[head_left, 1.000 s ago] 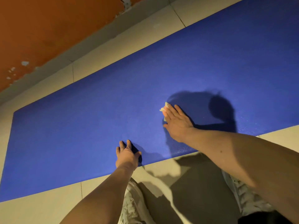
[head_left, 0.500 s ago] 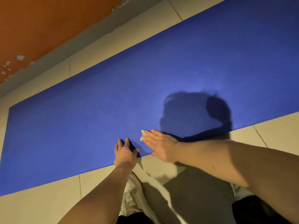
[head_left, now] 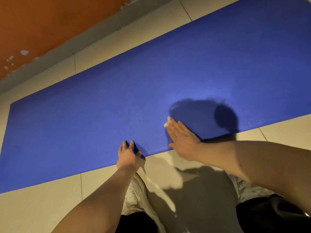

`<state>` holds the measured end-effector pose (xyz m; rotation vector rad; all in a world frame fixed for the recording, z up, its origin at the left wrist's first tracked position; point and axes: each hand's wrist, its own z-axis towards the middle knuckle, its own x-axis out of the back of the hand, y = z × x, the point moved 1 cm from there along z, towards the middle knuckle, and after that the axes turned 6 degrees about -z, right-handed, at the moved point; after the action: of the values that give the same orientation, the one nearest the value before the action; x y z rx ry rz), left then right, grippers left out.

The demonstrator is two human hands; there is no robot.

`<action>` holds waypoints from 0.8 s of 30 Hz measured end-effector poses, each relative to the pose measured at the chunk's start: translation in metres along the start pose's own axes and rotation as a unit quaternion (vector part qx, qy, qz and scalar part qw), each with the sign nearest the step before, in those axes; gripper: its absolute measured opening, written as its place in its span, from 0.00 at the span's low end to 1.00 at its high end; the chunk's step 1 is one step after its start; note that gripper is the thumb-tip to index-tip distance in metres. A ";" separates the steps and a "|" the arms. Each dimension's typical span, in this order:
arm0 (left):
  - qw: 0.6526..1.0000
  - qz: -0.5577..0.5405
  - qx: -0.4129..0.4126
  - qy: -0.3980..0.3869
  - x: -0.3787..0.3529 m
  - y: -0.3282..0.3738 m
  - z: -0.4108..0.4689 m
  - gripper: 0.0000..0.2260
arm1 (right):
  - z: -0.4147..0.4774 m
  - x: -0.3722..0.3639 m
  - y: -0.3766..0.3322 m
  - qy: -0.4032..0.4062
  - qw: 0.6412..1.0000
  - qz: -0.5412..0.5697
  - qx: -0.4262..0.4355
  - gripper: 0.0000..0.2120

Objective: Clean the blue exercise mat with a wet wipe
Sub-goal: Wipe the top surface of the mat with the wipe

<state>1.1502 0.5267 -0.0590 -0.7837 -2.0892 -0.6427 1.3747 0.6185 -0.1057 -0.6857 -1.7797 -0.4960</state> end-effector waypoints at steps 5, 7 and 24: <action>1.000 -0.010 0.003 0.004 -0.008 0.001 -0.006 0.29 | -0.015 -0.008 -0.034 0.036 0.983 -0.017 0.179 0.33; 1.000 -0.010 0.003 0.009 -0.010 0.002 -0.007 0.29 | -0.017 -0.010 -0.019 0.061 0.980 -0.030 0.185 0.33; 1.000 -0.021 -0.014 0.018 -0.006 -0.007 -0.006 0.26 | -0.029 -0.017 0.000 0.044 0.981 -0.052 0.181 0.32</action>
<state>1.1516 0.5163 -0.0622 -0.7414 -2.0728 -0.7055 1.3988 0.5964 -0.1133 -0.3126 -1.7675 -0.2551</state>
